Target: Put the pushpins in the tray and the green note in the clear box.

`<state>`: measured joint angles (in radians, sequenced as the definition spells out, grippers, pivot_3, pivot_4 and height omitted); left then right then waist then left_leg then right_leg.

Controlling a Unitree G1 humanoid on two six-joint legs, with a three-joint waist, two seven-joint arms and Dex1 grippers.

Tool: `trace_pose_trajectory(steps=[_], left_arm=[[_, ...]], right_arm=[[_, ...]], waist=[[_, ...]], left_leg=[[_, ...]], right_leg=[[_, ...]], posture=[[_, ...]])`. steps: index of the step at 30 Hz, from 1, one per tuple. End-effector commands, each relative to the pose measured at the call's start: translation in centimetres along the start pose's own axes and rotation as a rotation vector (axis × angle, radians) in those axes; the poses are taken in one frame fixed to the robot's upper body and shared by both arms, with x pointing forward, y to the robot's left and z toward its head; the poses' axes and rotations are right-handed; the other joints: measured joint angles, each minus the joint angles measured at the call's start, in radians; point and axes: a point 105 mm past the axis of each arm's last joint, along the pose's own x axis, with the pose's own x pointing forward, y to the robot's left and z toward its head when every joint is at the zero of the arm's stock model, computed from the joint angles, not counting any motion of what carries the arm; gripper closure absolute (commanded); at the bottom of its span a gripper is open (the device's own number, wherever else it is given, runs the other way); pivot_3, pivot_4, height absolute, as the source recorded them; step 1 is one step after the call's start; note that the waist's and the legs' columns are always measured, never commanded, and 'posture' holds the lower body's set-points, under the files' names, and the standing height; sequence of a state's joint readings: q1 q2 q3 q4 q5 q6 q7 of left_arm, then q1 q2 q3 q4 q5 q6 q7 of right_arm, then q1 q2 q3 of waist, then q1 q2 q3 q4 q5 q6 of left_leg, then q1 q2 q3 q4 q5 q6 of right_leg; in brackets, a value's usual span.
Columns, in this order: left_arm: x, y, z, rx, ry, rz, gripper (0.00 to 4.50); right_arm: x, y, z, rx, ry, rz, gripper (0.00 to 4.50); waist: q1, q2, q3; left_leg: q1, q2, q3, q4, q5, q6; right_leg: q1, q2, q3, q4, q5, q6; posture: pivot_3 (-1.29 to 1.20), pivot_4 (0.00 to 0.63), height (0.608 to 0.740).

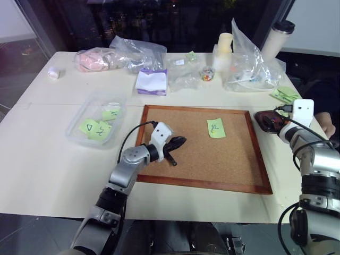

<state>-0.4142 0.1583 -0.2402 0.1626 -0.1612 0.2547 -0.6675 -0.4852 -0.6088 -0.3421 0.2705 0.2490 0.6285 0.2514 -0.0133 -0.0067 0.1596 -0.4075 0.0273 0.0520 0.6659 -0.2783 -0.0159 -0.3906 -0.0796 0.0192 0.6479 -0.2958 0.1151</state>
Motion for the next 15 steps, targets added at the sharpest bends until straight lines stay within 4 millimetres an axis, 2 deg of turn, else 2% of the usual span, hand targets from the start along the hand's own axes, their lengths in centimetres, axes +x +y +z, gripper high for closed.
trace_pose_trajectory(steps=[1,4,5,7,11,15], left_arm=[[-0.4,0.4,-1.6,-0.028,0.056,0.027,4.50],[-0.5,0.5,-1.6,-0.028,0.055,0.030,4.50],[-0.5,0.6,-1.6,-0.027,0.055,0.031,4.50],[-0.5,0.6,-1.6,-0.026,0.054,0.033,4.50],[-0.5,0.6,-1.6,-0.024,0.054,0.034,4.50],[-0.5,0.6,-1.5,-0.023,0.052,0.035,4.50]], right_arm=[[-2.1,5.3,2.7,-0.057,-0.108,0.287,0.07],[-4.3,10.8,2.4,-0.093,-0.114,0.524,0.07],[-4.7,11.9,2.3,-0.094,-0.111,0.554,0.07],[-5.0,13.2,2.1,-0.095,-0.101,0.586,0.07],[-5.2,14.9,0.8,-0.159,-0.069,0.619,1.81],[-5.0,15.7,-0.3,-0.188,-0.048,0.630,1.81]], waist=[[0.000,0.000,0.000],[-0.003,0.000,0.000],[-0.004,0.000,0.000],[-0.001,0.000,0.000],[0.001,0.000,0.000],[-0.001,0.000,0.000]], left_leg=[[0.000,0.000,0.000,0.000,0.000,0.000],[0.000,0.001,-0.001,0.000,0.000,0.000],[0.000,0.001,-0.001,0.000,0.000,0.000],[0.000,0.001,-0.001,0.000,0.000,0.000],[-0.001,0.001,-0.001,0.000,0.000,0.000],[0.000,0.001,-0.001,0.000,0.000,0.000]], right_leg=[[0.000,0.000,0.000,0.000,0.000,0.000],[0.000,0.001,0.000,0.000,0.000,0.000],[0.000,0.001,0.000,0.000,0.000,0.000],[0.000,0.001,0.000,0.000,0.000,0.000],[0.000,0.000,0.000,-0.001,0.000,0.000],[0.000,0.001,-0.001,-0.001,0.000,0.000]], posture=[[0.00,0.150,0.740],[0.00,0.150,0.740],[0.00,0.150,0.740],[0.00,0.150,0.740],[0.00,0.150,0.740],[0.00,0.150,0.740]])
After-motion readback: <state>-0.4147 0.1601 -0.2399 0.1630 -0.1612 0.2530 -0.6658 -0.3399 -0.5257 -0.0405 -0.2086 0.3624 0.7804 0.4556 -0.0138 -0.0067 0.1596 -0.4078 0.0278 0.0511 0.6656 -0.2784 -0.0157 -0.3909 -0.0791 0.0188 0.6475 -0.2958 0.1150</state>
